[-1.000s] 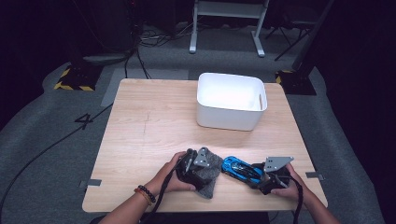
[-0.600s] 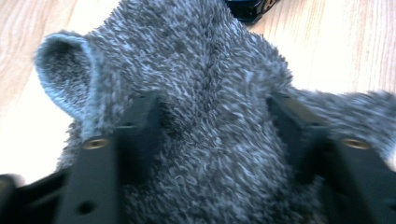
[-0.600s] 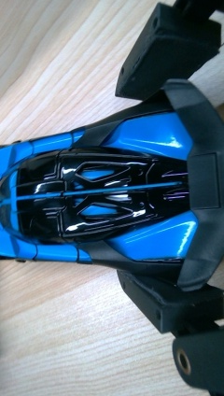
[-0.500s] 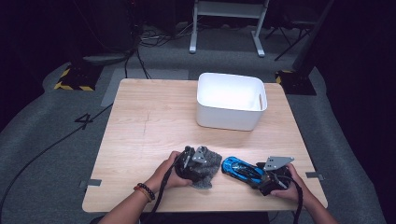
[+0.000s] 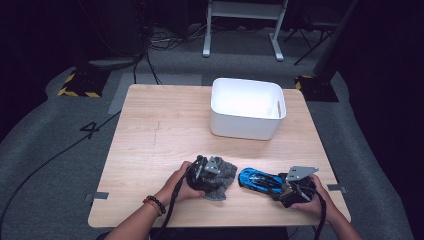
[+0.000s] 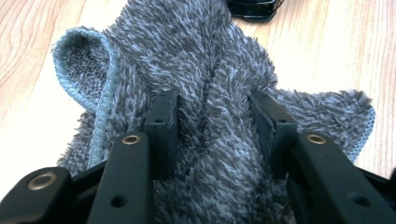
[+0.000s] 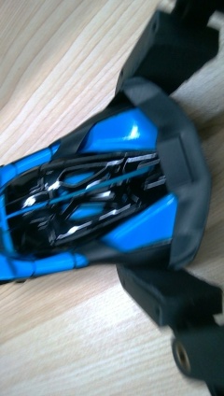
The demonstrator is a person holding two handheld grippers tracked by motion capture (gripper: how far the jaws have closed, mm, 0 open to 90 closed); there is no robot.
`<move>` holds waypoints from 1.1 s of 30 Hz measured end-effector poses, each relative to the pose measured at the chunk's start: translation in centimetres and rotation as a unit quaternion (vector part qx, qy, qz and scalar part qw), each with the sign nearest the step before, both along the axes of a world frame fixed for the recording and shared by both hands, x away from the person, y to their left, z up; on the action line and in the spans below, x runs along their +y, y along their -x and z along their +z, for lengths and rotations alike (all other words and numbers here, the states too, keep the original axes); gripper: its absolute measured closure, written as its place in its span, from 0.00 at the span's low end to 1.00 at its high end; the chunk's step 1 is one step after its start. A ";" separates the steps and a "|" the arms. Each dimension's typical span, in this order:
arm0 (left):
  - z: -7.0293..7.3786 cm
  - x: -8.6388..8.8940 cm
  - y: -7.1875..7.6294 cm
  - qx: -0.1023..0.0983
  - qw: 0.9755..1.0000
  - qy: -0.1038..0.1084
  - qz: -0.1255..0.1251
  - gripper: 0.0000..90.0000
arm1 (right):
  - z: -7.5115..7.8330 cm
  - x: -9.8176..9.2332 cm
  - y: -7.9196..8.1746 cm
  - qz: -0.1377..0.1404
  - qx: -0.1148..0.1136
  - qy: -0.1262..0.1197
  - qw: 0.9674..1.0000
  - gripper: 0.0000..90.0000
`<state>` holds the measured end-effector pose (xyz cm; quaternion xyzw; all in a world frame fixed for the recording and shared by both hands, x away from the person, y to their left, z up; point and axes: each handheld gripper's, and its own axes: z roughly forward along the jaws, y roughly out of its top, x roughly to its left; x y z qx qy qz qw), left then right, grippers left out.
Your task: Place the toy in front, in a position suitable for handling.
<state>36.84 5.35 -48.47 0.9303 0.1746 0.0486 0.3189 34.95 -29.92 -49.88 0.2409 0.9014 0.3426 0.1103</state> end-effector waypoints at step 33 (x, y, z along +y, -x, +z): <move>1.2 -8.2 -1.5 0.001 0.993 0.091 -0.074 0.83 | -0.1 0.3 -0.6 -0.003 0.001 -0.019 1.000 0.19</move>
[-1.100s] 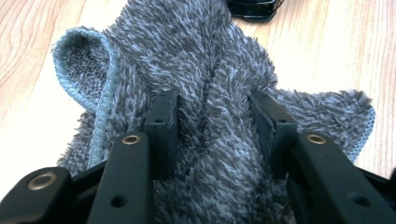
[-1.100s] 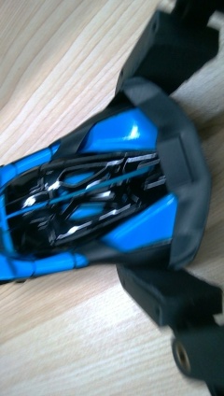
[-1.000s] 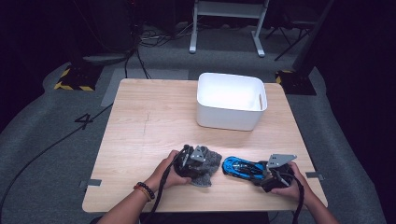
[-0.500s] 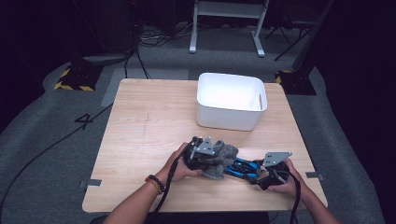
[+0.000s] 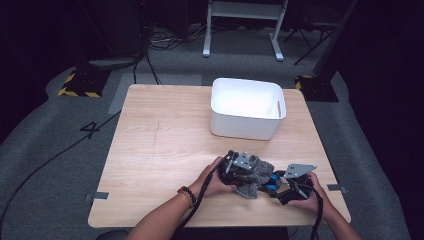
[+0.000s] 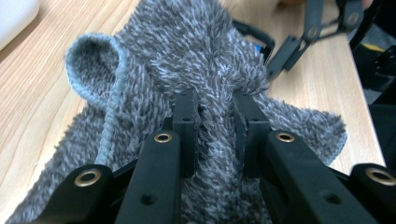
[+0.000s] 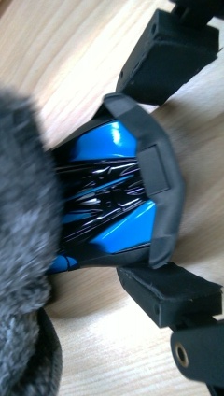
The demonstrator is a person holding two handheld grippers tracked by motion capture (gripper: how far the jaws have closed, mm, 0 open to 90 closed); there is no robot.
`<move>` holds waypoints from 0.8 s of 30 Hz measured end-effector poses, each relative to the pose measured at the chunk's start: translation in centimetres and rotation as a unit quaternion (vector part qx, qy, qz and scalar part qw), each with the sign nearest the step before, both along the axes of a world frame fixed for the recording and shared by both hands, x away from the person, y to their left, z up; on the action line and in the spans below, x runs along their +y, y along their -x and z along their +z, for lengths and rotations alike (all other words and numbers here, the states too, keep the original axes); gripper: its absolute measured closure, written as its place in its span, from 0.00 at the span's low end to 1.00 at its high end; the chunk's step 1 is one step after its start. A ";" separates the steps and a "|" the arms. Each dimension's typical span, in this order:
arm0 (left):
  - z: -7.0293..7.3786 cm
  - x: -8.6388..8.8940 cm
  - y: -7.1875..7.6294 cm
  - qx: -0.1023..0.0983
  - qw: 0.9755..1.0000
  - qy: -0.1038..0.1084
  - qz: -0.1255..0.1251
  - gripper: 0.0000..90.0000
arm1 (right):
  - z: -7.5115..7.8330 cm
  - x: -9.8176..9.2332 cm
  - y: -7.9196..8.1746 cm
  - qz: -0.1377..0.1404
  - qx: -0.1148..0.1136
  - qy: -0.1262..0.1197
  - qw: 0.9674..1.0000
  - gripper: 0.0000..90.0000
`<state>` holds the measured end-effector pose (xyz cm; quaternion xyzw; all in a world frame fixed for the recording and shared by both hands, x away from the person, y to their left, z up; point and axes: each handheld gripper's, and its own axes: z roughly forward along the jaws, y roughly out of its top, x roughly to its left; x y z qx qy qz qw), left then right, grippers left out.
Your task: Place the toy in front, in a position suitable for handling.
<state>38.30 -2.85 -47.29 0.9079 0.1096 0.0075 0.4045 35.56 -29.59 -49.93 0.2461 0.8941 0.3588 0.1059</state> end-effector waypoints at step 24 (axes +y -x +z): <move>-0.1 2.9 -0.9 0.030 0.999 -0.009 0.029 0.82 | -0.2 -0.3 -0.5 -0.011 -0.021 -0.016 1.000 0.43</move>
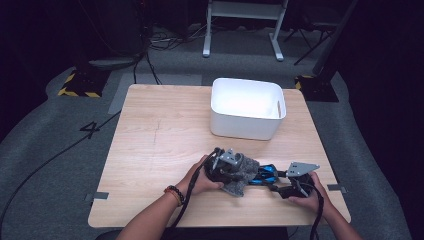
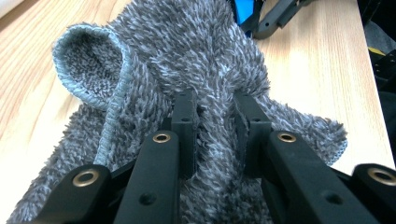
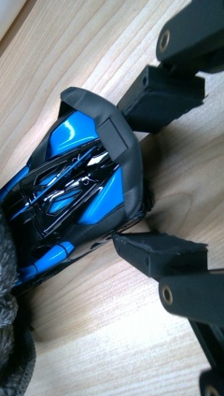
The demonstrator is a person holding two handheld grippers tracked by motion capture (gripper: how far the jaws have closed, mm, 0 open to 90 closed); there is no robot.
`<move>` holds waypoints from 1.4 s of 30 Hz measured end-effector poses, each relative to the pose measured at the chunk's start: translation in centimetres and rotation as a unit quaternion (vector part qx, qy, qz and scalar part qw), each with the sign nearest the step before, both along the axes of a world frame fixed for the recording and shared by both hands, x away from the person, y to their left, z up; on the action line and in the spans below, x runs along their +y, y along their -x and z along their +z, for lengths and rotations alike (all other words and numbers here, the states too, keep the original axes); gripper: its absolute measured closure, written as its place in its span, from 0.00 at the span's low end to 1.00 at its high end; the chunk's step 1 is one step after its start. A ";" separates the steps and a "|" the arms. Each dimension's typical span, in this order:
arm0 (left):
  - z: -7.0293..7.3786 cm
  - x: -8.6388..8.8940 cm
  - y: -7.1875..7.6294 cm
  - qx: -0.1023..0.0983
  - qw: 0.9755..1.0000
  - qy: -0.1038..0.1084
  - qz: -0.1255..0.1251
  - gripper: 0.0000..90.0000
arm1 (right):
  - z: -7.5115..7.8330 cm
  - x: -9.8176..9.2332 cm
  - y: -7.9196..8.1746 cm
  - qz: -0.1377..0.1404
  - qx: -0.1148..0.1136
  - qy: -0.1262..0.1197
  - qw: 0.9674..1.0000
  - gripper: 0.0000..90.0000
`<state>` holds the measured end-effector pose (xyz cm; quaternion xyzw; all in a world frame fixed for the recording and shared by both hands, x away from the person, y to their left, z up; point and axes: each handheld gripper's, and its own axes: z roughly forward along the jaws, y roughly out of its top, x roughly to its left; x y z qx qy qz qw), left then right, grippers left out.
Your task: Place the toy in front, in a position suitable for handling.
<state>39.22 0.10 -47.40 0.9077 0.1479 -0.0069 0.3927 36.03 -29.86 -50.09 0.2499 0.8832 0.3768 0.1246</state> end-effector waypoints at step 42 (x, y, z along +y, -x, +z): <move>0.3 1.4 1.3 -0.047 0.997 -0.056 -0.003 0.80 | -0.3 -0.2 -0.1 -0.009 -0.001 -0.007 1.000 0.38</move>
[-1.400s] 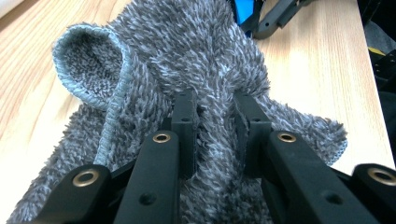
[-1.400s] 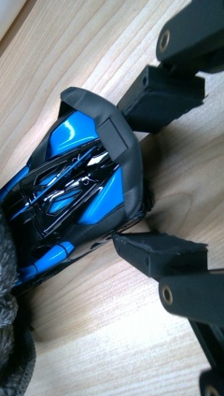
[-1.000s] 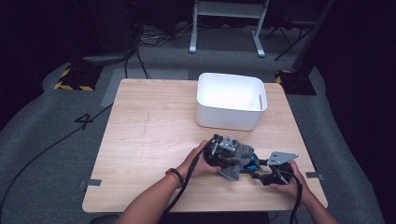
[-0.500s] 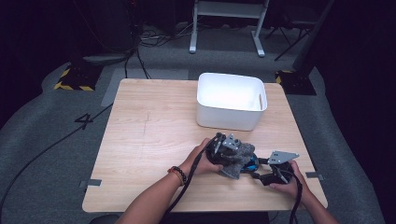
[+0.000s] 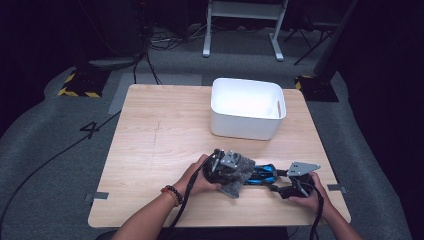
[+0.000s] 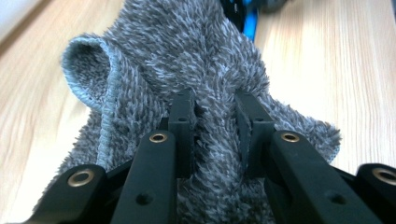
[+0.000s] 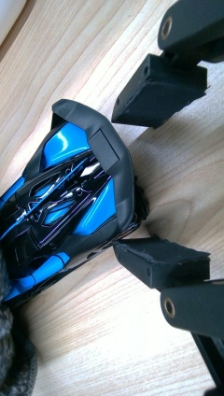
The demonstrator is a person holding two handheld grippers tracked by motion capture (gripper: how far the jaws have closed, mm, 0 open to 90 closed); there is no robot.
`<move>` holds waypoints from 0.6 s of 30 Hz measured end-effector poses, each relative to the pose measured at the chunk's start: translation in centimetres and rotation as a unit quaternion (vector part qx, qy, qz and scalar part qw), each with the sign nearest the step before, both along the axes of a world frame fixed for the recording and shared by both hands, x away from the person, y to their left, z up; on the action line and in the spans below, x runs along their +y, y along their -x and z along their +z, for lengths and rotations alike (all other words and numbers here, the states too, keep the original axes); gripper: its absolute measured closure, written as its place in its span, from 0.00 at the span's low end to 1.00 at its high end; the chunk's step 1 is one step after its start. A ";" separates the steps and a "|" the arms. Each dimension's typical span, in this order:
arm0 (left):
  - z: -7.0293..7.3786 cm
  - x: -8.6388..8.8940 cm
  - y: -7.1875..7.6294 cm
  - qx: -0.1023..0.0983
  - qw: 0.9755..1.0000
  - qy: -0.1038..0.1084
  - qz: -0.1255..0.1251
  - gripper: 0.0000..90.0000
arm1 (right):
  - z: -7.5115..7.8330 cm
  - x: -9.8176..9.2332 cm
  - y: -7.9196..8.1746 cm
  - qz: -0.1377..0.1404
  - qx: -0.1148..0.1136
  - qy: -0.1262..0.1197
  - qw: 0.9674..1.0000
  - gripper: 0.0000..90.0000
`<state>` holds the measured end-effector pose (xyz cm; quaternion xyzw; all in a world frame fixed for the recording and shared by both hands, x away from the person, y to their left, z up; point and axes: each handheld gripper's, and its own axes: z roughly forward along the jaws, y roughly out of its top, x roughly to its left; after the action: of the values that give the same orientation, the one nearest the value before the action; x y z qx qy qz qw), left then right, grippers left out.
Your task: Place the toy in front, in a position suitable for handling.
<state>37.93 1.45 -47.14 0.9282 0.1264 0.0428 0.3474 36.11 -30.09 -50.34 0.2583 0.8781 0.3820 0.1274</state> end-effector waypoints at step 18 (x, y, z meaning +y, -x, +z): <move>-1.7 0.8 0.5 0.028 0.999 -0.002 0.016 0.77 | 0.4 0.3 -3.3 0.089 0.016 0.027 0.995 0.16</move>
<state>37.38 2.29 -48.80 0.9276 0.1511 0.0225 0.3408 39.38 -29.84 -49.97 0.1811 0.9097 0.3636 0.0860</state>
